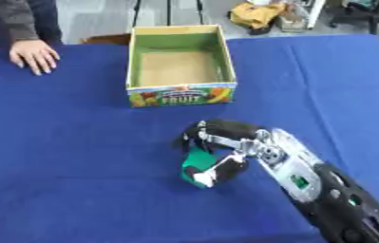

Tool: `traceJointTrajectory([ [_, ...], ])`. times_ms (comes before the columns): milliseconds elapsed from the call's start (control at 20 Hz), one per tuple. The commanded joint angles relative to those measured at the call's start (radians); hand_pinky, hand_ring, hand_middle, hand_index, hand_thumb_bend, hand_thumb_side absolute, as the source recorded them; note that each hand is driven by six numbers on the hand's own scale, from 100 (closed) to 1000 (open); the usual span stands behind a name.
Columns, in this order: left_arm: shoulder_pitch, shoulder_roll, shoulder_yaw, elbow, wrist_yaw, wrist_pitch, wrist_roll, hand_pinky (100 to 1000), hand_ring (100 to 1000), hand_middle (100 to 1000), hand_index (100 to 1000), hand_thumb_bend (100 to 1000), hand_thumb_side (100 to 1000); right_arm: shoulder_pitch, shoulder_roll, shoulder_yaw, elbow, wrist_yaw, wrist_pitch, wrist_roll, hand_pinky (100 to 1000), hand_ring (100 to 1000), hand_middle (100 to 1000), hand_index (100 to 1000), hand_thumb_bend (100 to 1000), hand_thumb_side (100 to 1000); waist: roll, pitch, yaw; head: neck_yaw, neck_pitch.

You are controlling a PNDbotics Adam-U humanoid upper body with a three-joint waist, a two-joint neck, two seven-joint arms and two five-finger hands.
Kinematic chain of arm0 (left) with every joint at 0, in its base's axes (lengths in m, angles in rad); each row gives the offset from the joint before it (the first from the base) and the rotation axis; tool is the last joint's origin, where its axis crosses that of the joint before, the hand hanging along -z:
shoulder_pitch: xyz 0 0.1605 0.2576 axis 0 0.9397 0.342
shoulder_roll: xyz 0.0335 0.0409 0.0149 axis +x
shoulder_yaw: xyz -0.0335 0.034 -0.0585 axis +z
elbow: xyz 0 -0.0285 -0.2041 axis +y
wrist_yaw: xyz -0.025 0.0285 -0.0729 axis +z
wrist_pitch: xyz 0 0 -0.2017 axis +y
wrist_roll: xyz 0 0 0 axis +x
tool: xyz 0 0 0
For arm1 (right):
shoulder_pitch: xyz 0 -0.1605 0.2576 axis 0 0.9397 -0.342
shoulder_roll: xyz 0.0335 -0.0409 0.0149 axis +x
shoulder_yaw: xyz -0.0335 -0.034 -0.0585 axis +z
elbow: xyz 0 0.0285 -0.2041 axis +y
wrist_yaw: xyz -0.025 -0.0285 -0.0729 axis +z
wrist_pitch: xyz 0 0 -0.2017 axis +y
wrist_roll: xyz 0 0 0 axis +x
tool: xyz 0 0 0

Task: Pick up objects on the table and place them in the box.

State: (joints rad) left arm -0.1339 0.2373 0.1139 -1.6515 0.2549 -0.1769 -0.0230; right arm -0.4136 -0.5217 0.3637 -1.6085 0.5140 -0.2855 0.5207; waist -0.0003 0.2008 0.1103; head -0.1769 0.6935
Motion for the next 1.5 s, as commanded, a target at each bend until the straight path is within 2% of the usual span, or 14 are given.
traceJointTrajectory([
  [50,-0.011,0.007,-0.001,-0.011,0.001,-0.002,-0.003,673,914,751,742,573,721,0.003,-0.008,0.010,0.031,0.033,-0.009,0.018,445,573,690,870,421,371,0.004,-0.007,0.002,-0.002,0.005],
  [500,-0.010,0.006,-0.001,-0.012,0.002,-0.002,-0.003,673,914,751,742,572,721,0.003,-0.002,0.016,0.045,0.078,-0.015,0.041,466,602,713,883,494,426,0.005,-0.005,0.003,-0.003,0.006],
  [850,-0.011,0.006,-0.001,-0.012,0.002,-0.002,-0.003,674,914,751,742,572,722,0.009,-0.006,0.017,0.039,0.120,-0.021,0.043,443,580,718,885,475,402,0.003,-0.004,0.004,-0.003,0.006],
  [950,-0.011,0.006,-0.001,-0.012,0.002,-0.002,-0.004,674,914,751,742,572,722,0.012,-0.007,0.016,0.037,0.135,-0.020,0.042,407,545,714,884,414,341,0.002,-0.003,0.003,-0.003,0.006],
  [1050,-0.011,0.006,-0.001,-0.012,0.002,-0.002,-0.003,674,914,751,742,572,722,0.013,-0.009,0.015,0.036,0.149,-0.017,0.039,354,499,709,877,297,205,0.002,-0.003,0.003,-0.003,0.006],
  [1100,-0.011,0.006,-0.001,-0.012,0.002,-0.002,-0.003,674,914,751,742,572,722,0.013,-0.009,0.014,0.035,0.156,-0.014,0.036,311,464,704,871,216,100,0.002,-0.003,0.003,-0.003,0.005],
  [1150,-0.011,0.006,-0.001,-0.012,0.002,-0.002,-0.003,674,914,751,742,572,722,0.012,-0.010,0.012,0.033,0.163,-0.009,0.030,306,460,703,870,205,100,0.002,-0.003,0.002,-0.003,0.006],
  [1200,-0.010,0.006,0.000,-0.011,0.002,-0.002,-0.003,674,914,751,742,571,722,0.011,-0.011,0.010,0.030,0.169,-0.005,0.023,264,425,693,863,145,100,0.001,-0.003,0.002,-0.003,0.006],
  [1350,-0.010,0.006,0.000,-0.011,0.002,-0.003,-0.003,674,914,751,742,574,719,0.007,-0.013,0.004,0.021,0.168,0.009,-0.007,202,366,675,857,100,100,0.000,-0.005,0.001,-0.003,0.005],
  [1500,-0.010,0.006,0.000,-0.011,0.002,-0.003,-0.003,674,914,751,742,571,723,-0.003,-0.019,-0.006,0.001,0.130,0.019,-0.028,176,338,657,852,104,100,-0.001,-0.007,-0.001,-0.003,0.005],
])
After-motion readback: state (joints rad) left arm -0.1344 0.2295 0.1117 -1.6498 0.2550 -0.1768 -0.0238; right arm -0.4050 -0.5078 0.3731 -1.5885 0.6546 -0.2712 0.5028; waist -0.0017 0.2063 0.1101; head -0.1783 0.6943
